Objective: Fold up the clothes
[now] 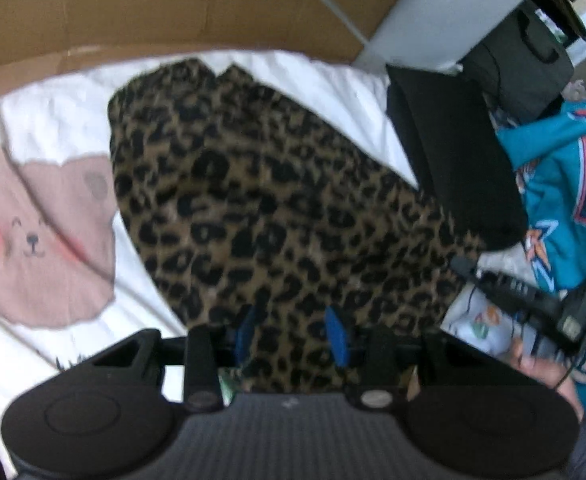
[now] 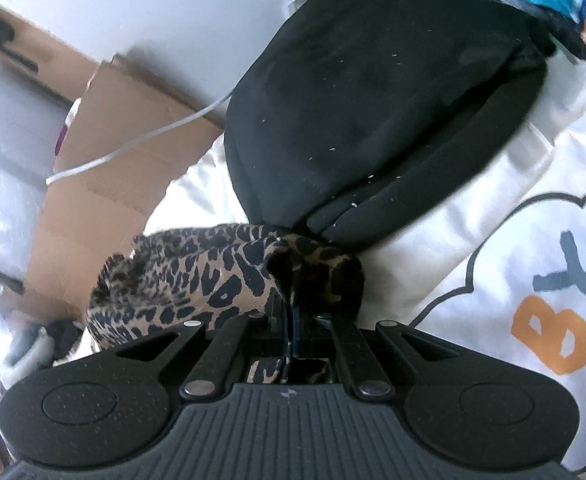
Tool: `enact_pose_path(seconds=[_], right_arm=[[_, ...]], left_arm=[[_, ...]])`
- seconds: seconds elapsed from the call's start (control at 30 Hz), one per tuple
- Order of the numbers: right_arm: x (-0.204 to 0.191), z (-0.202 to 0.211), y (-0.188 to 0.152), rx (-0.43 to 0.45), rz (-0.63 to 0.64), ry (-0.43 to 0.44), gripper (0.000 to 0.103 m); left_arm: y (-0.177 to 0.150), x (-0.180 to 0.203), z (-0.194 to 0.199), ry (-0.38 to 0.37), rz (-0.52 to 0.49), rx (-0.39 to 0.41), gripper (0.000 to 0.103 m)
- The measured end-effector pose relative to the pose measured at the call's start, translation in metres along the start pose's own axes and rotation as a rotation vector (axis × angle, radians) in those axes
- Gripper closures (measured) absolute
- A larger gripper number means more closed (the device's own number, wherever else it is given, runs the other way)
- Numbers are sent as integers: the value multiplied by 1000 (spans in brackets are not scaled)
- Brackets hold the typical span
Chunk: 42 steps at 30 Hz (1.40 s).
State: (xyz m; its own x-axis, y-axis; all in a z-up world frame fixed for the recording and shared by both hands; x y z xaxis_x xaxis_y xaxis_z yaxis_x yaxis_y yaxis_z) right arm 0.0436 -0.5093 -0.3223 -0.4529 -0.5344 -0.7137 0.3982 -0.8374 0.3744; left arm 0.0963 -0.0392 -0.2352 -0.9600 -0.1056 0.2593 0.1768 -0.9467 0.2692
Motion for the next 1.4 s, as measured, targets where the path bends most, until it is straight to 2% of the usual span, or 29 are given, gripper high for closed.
enact_pose_path(seconds=[0.1, 0.2, 0.47, 0.6, 0.83, 0.93, 1.03, 1.23, 1.4], right_arm=[[2, 1, -1, 5, -13, 1, 103], [3, 5, -2, 6, -2, -9, 103], [8, -1, -2, -13, -23, -36, 103], [11, 0, 0, -29, -41, -31, 100], [13, 6, 9, -16, -41, -37, 95], [14, 5, 9, -22, -35, -41, 95], [14, 5, 8, -27, -27, -49, 95], [14, 5, 14, -28, 0, -58, 92], [12, 4, 17, -31, 26, -67, 90]], left_arm=[[20, 5, 5, 17, 4, 21, 62], [43, 16, 1, 62, 12, 76, 62], [113, 33, -23, 116, 93, 140, 61], [136, 34, -44, 102, 166, 104, 61], [165, 31, -69, 193, 194, 97, 61], [183, 31, -85, 261, 140, 53, 62], [194, 27, -99, 284, 149, 13, 62], [194, 11, -122, 330, 179, -41, 63], [179, -10, -134, 315, 260, -52, 63]])
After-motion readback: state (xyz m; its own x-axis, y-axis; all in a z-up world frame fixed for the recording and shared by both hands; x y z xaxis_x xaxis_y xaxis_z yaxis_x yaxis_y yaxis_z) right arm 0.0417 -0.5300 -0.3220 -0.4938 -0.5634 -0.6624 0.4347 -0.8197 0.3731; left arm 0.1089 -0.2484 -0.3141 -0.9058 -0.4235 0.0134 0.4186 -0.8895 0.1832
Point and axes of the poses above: each gripper's, at about its wrist camera, not at the fingertips, and z roughly against the way its jaws point, x to its right, y to its top, the point moved 3 cm from there along -z, roughly the way its jaws point, and after that the axes turned 4 degrees about y, right-handed, at the moved point
